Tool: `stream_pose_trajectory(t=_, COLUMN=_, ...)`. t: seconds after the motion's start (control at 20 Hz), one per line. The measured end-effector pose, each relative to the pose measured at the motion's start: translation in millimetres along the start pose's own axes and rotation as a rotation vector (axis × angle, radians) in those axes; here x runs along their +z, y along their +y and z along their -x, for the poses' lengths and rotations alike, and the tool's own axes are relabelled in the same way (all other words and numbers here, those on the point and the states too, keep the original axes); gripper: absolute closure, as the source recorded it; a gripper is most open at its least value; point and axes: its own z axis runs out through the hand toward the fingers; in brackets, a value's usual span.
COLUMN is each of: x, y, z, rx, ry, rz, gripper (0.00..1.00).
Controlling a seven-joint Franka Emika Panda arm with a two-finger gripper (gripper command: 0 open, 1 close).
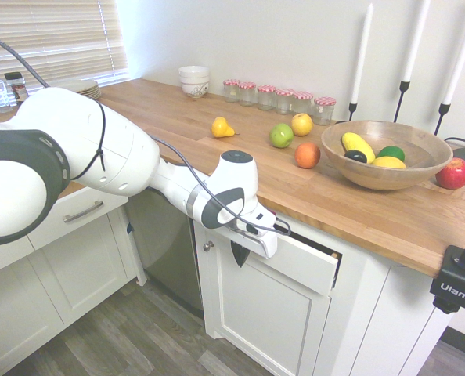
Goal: Close the drawer
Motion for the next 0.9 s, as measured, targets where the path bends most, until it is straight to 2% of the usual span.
stream_pose_trajectory(t=0.3, x=-17, y=39, z=34, rx=0.017, ry=-0.075, rz=0.060, gripper=1.00)
stream_pose_trajectory(t=0.35, x=-23, y=45, z=41, rx=0.017, ry=-0.085, rz=0.067, gripper=0.00)
stream_pose_trajectory(t=0.9, x=-82, y=96, z=110, rx=-0.013, ry=-0.128, rz=0.108, gripper=0.00)
